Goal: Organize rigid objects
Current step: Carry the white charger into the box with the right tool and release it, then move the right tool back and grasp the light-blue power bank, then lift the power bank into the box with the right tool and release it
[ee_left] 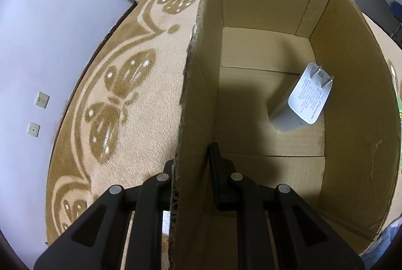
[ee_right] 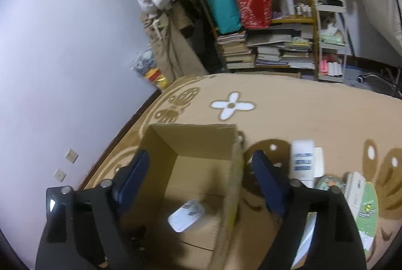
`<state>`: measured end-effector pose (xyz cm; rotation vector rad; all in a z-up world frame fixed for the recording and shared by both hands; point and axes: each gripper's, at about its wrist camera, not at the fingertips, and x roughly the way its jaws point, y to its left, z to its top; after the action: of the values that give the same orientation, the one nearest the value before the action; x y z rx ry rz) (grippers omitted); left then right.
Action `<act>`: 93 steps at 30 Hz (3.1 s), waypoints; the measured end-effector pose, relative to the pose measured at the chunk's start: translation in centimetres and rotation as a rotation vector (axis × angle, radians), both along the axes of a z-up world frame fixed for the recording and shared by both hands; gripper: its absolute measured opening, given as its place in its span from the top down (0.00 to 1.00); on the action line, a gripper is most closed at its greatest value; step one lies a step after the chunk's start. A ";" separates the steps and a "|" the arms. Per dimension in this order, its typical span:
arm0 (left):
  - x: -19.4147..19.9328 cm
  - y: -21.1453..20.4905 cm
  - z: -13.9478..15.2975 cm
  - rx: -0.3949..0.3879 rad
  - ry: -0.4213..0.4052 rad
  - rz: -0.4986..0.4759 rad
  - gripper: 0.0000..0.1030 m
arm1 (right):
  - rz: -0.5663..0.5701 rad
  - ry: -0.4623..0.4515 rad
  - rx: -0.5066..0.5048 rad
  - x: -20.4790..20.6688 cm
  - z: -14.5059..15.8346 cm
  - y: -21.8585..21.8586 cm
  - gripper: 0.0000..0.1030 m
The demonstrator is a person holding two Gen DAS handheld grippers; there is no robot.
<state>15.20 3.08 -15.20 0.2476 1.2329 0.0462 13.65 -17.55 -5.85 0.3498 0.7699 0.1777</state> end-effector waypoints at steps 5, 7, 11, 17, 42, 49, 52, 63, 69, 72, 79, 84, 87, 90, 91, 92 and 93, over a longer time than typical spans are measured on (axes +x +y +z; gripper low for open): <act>0.0 0.0 0.0 -0.004 0.000 0.002 0.86 | -0.040 0.035 -0.016 -0.6 -0.3 -2.0 0.07; 0.0 0.0 0.0 -0.003 -0.001 0.001 0.86 | -0.054 0.028 -0.035 -1.0 -0.6 -2.8 0.04; 0.0 0.1 0.1 0.000 -0.001 0.001 0.86 | -0.079 0.064 -0.071 -1.3 -1.5 -4.2 0.04; 0.1 0.1 0.1 -0.003 -0.001 0.004 0.86 | -0.106 0.105 -0.116 -1.7 -3.4 -6.3 0.04; 0.0 0.0 0.1 -0.002 -0.004 0.002 0.86 | -0.140 0.304 -0.059 -4.1 -10.4 -8.5 0.41; -0.1 -0.1 0.2 -0.006 -0.006 0.001 0.86 | -0.150 0.343 -0.061 -3.9 -12.0 -8.2 0.47; -0.1 0.0 0.2 -0.004 -0.006 0.001 0.86 | -0.155 0.349 -0.094 -3.8 -12.0 -7.8 0.50; -0.2 0.2 0.3 -0.008 -0.008 0.000 0.86 | -0.210 0.344 -0.113 -5.1 -12.3 -8.3 0.70; -0.2 0.1 0.3 -0.007 -0.009 -0.001 0.86 | -0.242 0.331 -0.060 -5.5 -12.2 -9.4 0.71; -0.3 0.0 0.3 -0.002 -0.009 -0.003 0.86 | -0.238 0.329 -0.067 -5.3 -12.1 -9.4 0.71; -0.5 -0.5 0.3 0.014 -0.013 -0.011 0.85 | -0.228 0.303 -0.050 -5.3 -11.3 -9.1 0.71; -0.5 -0.6 0.3 0.013 -0.012 -0.010 0.85 | -0.223 0.254 -0.022 -5.4 -9.9 -9.0 0.71; -0.5 -0.6 0.3 0.010 -0.011 -0.008 0.85 | -0.213 0.227 -0.015 -5.4 -9.2 -8.9 0.71; -0.5 -0.6 0.4 0.005 -0.010 -0.006 0.85 | -0.207 0.214 -0.022 -5.4 -9.0 -8.8 0.71; -0.4 -0.5 0.4 0.006 -0.010 -0.006 0.85 | -0.204 0.211 -0.023 -5.4 -9.0 -8.7 0.71; -0.4 -0.5 0.4 0.006 -0.010 -0.006 0.85 | -0.201 0.209 -0.021 -5.5 -9.0 -8.7 0.71; -0.5 -0.5 0.4 0.007 -0.010 -0.006 0.85 | -0.200 0.208 -0.019 -5.5 -8.9 -8.6 0.71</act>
<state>14.75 2.53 -14.78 0.2570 1.2223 0.0461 8.20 -26.12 -14.77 0.4290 0.9357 -0.0553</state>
